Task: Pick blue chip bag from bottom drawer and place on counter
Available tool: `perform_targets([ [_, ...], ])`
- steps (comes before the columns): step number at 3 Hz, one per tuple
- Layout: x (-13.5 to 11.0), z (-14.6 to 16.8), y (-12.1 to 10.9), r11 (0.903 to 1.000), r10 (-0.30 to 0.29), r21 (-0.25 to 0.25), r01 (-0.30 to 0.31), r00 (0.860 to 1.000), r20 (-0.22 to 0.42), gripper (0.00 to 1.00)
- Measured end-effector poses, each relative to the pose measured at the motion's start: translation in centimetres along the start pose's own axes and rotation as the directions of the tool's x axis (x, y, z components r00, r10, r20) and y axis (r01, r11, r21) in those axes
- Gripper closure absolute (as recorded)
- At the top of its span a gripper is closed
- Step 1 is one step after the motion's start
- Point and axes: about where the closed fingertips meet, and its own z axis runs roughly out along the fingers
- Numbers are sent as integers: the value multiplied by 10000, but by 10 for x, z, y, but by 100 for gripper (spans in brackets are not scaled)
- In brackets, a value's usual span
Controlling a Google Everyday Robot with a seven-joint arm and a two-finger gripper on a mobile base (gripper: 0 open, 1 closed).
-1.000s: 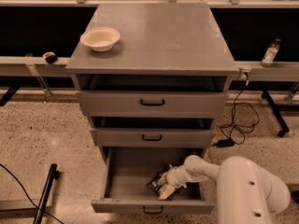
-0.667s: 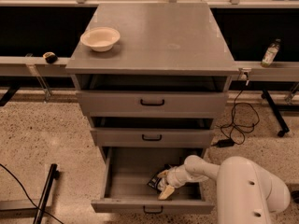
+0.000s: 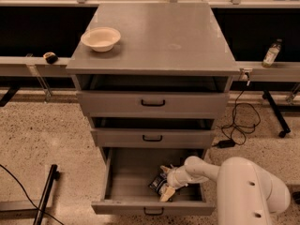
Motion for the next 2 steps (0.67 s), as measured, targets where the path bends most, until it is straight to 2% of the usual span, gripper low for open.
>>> perform_targets([
  [2, -1, -21, -9, 10000, 63, 79, -61, 9997, -225, 0],
])
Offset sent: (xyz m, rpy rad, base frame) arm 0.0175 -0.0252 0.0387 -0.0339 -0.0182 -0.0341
